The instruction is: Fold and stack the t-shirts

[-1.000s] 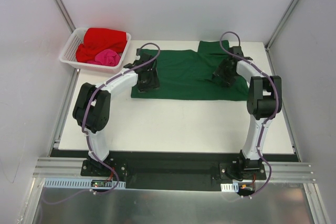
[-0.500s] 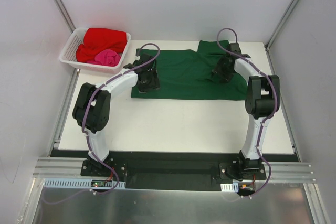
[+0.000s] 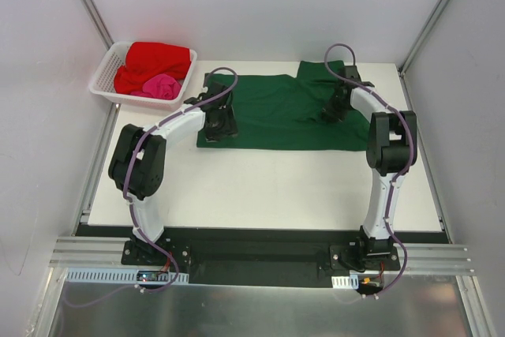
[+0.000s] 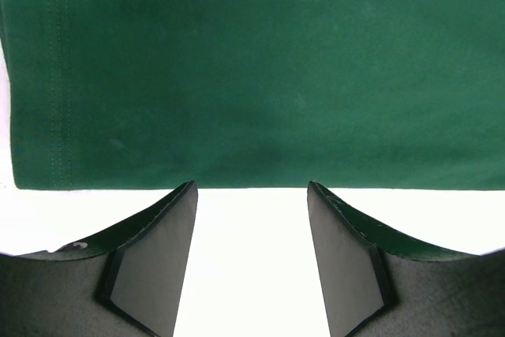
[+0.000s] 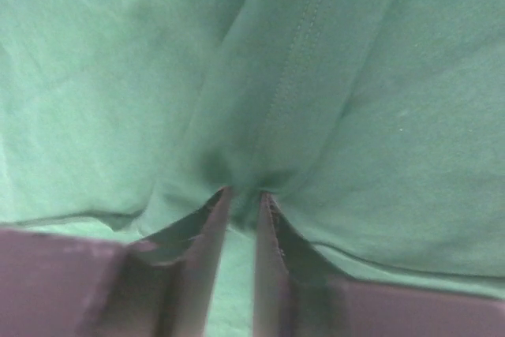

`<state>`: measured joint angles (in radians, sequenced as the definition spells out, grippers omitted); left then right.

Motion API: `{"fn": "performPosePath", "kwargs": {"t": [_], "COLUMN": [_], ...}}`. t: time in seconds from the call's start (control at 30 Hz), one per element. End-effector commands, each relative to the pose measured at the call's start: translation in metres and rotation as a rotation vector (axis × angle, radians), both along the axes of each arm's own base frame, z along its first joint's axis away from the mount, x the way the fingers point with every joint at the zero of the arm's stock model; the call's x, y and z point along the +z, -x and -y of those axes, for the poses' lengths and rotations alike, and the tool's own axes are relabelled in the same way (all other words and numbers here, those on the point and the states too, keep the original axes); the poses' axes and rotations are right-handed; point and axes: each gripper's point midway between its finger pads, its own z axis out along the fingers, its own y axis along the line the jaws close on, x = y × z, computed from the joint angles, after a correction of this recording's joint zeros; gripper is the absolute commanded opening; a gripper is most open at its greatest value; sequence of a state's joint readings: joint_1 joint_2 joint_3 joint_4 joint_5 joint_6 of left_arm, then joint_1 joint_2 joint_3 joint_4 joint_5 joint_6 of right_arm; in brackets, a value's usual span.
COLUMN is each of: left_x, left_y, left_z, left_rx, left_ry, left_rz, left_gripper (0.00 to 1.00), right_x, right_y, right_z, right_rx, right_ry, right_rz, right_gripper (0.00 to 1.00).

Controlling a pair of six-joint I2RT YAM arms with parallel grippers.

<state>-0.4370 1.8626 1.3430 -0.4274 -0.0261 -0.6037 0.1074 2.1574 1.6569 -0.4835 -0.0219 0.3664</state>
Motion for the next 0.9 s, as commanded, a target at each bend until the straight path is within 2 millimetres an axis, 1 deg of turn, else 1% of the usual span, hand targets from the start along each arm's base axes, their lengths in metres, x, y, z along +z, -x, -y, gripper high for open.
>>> {"fn": "performPosePath", "kwargs": {"t": [0.0, 0.03, 0.07, 0.1, 0.17, 0.2, 0.23, 0.3, 0.33, 0.37, 0.4, 0.43, 0.47, 0.5, 0.53, 0.57, 0.6, 0.63, 0.67, 0.7, 0.73, 0.77, 0.8, 0.87], "left_x": [0.016, 0.016, 0.017, 0.016, 0.014, 0.014, 0.013, 0.010, 0.011, 0.010, 0.010, 0.011, 0.011, 0.011, 0.012, 0.014, 0.015, 0.017, 0.021, 0.022, 0.025, 0.027, 0.029, 0.031], "left_y": [0.000, -0.001, 0.000, 0.000, 0.000, 0.000, 0.000, 0.001, 0.001, 0.001, 0.002, 0.002, 0.002, 0.001, 0.001, 0.001, 0.000, 0.000, -0.001, -0.002, -0.004, -0.005, -0.007, -0.010], "left_z": [-0.003, -0.003, -0.004, -0.005, -0.005, -0.006, -0.006, -0.006, -0.005, -0.005, -0.005, -0.004, -0.004, -0.004, -0.005, -0.005, -0.005, -0.006, -0.006, -0.006, -0.007, -0.007, -0.007, -0.008], "left_rx": [0.015, 0.015, 0.015, 0.016, 0.017, 0.020, 0.018, 0.018, 0.016, 0.017, 0.017, 0.015, 0.015, 0.013, 0.013, 0.009, 0.007, 0.008, 0.003, 0.002, 0.001, -0.003, -0.005, -0.014], "left_ry": [0.026, 0.027, 0.027, 0.025, 0.026, 0.026, 0.025, 0.026, 0.028, 0.029, 0.029, 0.032, 0.032, 0.031, 0.032, 0.032, 0.032, 0.031, 0.033, 0.036, 0.037, 0.037, 0.037, 0.021], "left_rz": [0.028, 0.030, 0.031, 0.030, 0.023, 0.023, 0.020, 0.013, 0.013, 0.009, 0.009, 0.011, 0.011, 0.012, 0.013, 0.018, 0.023, 0.029, 0.036, 0.041, 0.049, 0.056, 0.061, 0.076], "left_gripper": [0.58, 0.58, 0.58, 0.57, 0.58, 0.57, 0.58, 0.57, 0.57, 0.57, 0.57, 0.57, 0.57, 0.57, 0.57, 0.57, 0.57, 0.57, 0.57, 0.57, 0.57, 0.57, 0.58, 0.58], "right_x": [0.024, 0.026, 0.034, 0.037, 0.049, 0.047, 0.059, 0.062, 0.050, 0.061, 0.058, 0.047, 0.054, 0.053, 0.047, 0.053, 0.063, 0.070, 0.093, 0.109, 0.124, 0.154, 0.168, 0.179], "right_y": [-0.015, -0.016, -0.020, -0.022, -0.033, -0.037, -0.050, -0.059, -0.064, -0.075, -0.079, -0.082, -0.092, -0.094, -0.096, -0.094, -0.096, -0.093, -0.091, -0.089, -0.087, -0.079, -0.073, -0.057], "right_z": [-0.005, -0.007, -0.008, -0.010, -0.014, -0.016, -0.018, -0.028, -0.030, -0.036, -0.039, -0.042, -0.052, -0.058, -0.065, -0.071, -0.073, -0.072, -0.069, -0.066, -0.060, -0.055, -0.049, -0.033], "right_rx": [-0.010, -0.014, -0.013, -0.010, 0.011, 0.023, 0.034, 0.069, 0.076, 0.092, 0.102, 0.107, 0.137, 0.161, 0.185, 0.218, 0.251, 0.267, 0.282, 0.301, 0.341, 0.349, 0.348, 0.339], "right_ry": [-0.008, -0.012, -0.018, -0.021, -0.032, -0.035, -0.042, -0.071, -0.078, -0.089, -0.097, -0.105, -0.144, -0.171, -0.196, -0.234, -0.227, -0.216, -0.191, -0.168, -0.124, -0.089, -0.059, 0.004], "right_rz": [0.064, 0.070, 0.097, 0.110, 0.151, 0.153, 0.189, 0.202, 0.183, 0.218, 0.219, 0.208, 0.240, 0.241, 0.232, 0.228, 0.251, 0.260, 0.301, 0.331, 0.364, 0.403, 0.416, 0.402], "right_gripper": [0.14, 0.12, 0.11, 0.09, 0.09, 0.09, 0.09, 0.09, 0.09, 0.10, 0.10, 0.12, 0.23, 0.31, 0.42, 0.66, 0.75, 0.84, 0.99, 0.97, 0.96, 0.96, 0.96, 0.96]}}
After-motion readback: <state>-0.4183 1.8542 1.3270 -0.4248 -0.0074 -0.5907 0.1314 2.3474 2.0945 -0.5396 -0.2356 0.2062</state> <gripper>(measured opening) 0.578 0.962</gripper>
